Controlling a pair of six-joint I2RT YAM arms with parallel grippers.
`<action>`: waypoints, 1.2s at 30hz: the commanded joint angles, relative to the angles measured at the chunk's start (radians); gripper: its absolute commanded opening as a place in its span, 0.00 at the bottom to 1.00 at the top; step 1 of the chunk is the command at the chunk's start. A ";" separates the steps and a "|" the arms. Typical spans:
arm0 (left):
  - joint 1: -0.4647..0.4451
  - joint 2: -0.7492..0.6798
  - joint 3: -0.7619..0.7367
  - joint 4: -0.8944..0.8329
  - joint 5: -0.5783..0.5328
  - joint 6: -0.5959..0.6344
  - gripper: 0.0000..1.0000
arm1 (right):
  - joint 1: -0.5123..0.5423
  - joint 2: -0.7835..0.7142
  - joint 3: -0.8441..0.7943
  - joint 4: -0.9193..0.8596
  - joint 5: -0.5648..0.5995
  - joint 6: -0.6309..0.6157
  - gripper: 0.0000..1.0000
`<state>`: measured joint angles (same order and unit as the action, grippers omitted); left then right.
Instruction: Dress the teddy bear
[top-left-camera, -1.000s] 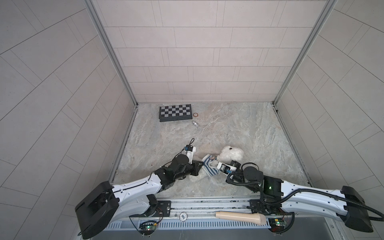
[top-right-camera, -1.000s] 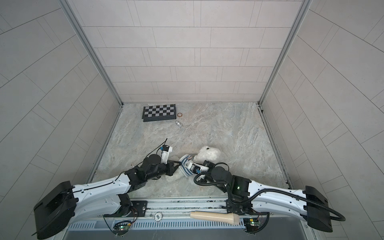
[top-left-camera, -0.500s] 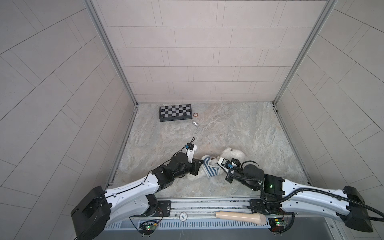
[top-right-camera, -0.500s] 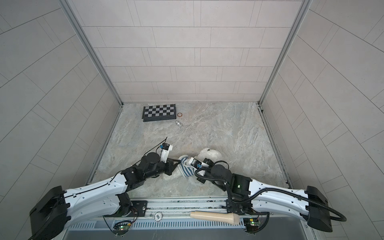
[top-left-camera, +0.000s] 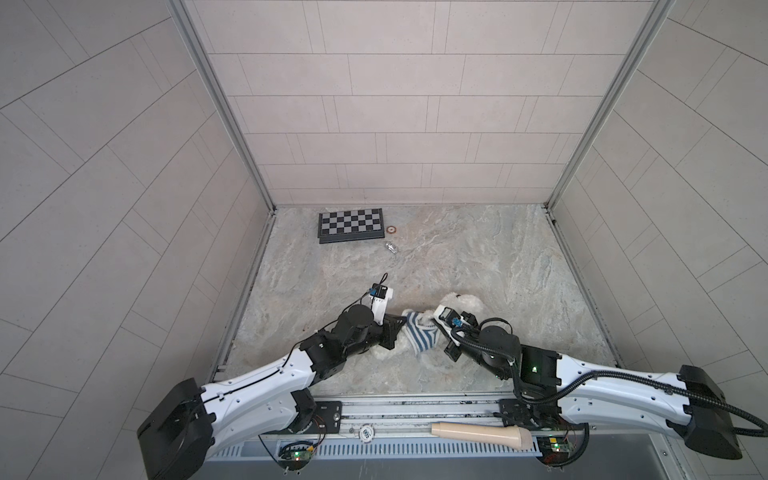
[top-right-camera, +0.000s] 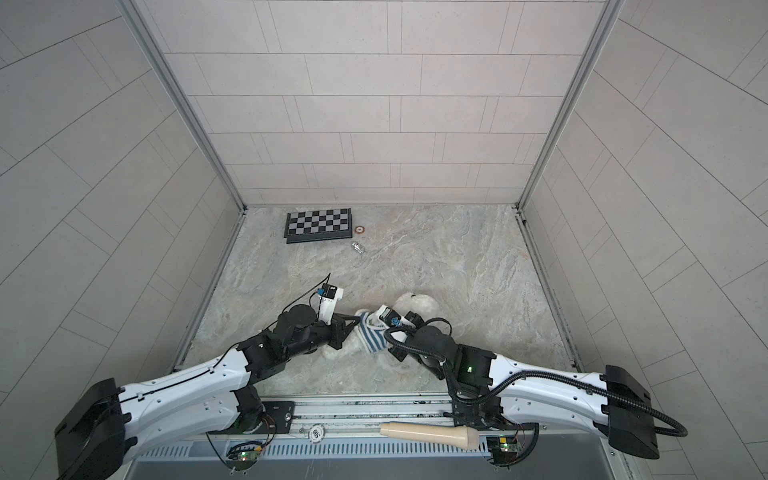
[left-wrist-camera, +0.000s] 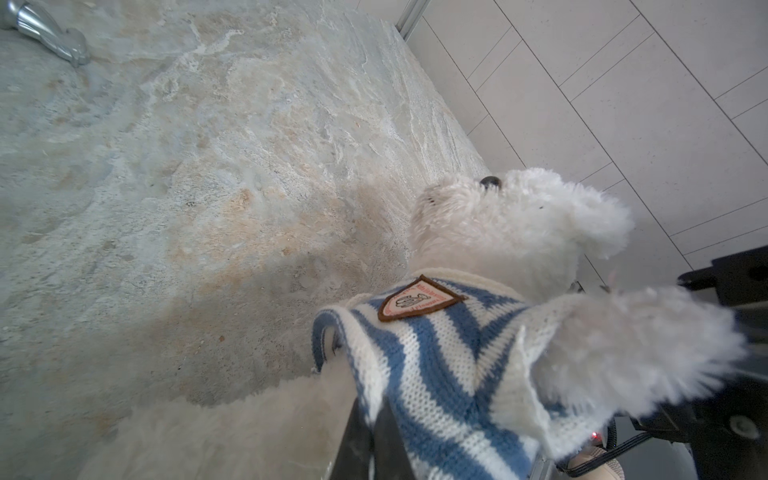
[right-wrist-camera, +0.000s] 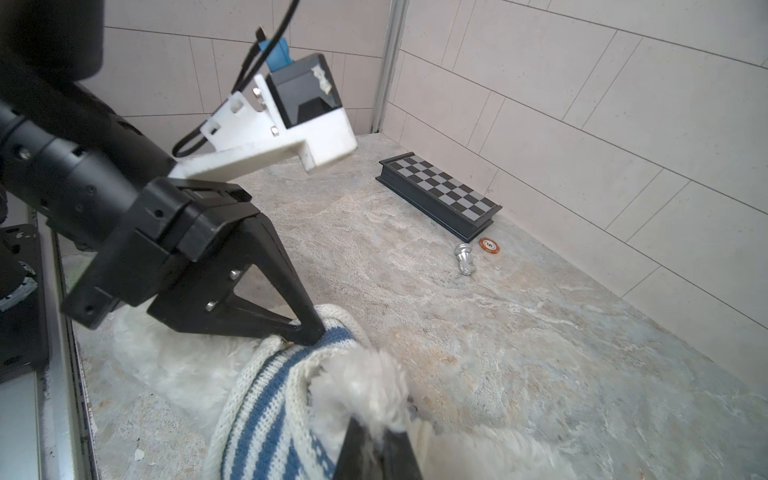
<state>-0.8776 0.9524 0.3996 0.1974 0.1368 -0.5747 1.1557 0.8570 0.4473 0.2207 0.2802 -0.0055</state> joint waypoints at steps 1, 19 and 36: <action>-0.003 -0.021 0.040 -0.077 -0.044 0.053 0.10 | -0.001 -0.027 0.049 0.006 0.063 0.043 0.00; -0.038 -0.157 0.064 -0.178 -0.090 0.080 0.61 | -0.016 0.007 0.119 -0.078 0.089 0.106 0.00; -0.066 -0.131 0.103 -0.156 -0.083 0.111 0.94 | -0.071 0.037 0.110 -0.059 0.001 0.141 0.00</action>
<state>-0.9386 0.8402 0.4511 0.0452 0.0624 -0.4953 1.0912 0.9062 0.5423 0.1085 0.2897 0.1127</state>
